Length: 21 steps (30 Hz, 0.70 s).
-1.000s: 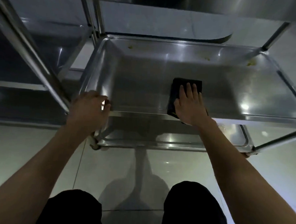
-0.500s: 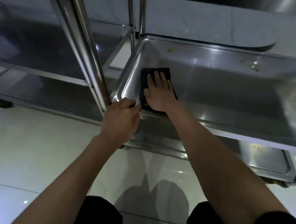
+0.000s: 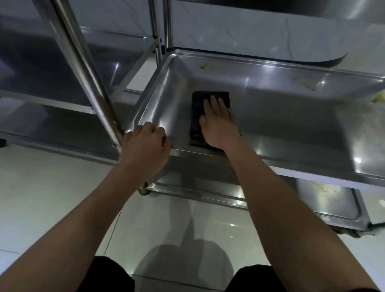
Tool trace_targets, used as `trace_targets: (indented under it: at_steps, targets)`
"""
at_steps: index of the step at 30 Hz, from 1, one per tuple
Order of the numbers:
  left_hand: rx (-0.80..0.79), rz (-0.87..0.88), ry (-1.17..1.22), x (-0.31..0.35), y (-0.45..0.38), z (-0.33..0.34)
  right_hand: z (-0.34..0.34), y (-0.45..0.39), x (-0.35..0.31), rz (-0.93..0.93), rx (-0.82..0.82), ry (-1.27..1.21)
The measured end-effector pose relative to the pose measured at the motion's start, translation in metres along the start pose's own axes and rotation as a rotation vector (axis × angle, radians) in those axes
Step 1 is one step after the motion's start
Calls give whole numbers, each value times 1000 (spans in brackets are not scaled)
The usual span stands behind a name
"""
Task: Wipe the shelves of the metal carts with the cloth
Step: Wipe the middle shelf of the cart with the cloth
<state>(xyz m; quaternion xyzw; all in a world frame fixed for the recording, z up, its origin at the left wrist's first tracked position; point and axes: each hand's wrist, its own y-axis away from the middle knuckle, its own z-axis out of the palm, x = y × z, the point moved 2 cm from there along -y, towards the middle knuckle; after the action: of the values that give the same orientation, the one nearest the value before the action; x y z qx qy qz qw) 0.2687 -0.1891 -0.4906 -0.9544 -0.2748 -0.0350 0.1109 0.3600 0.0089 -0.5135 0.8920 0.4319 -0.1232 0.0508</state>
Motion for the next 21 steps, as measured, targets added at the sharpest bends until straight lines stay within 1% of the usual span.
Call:
trace_targets:
  at_steps: [2,6,8,10,13,16,21]
  targets:
    - [-18,38,23,22,-11,0,-10,18,40,62,34,18]
    - [-53,186,103,90,-36,9,-29,57,109,166,91,47]
    - [-95,212,137,119,-47,18,-39,76,143,228,112,59]
    - [-135,213,137,134,-52,27,-49,94,178,291,131,71]
    - [-114,205,112,134,-52,36,-60,111,220,381,127,66]
    - [-85,214,85,132,-49,39,-62,111,231,403,132,47]
    - [-78,231,102,131,-49,37,-58,104,223,431,128,38]
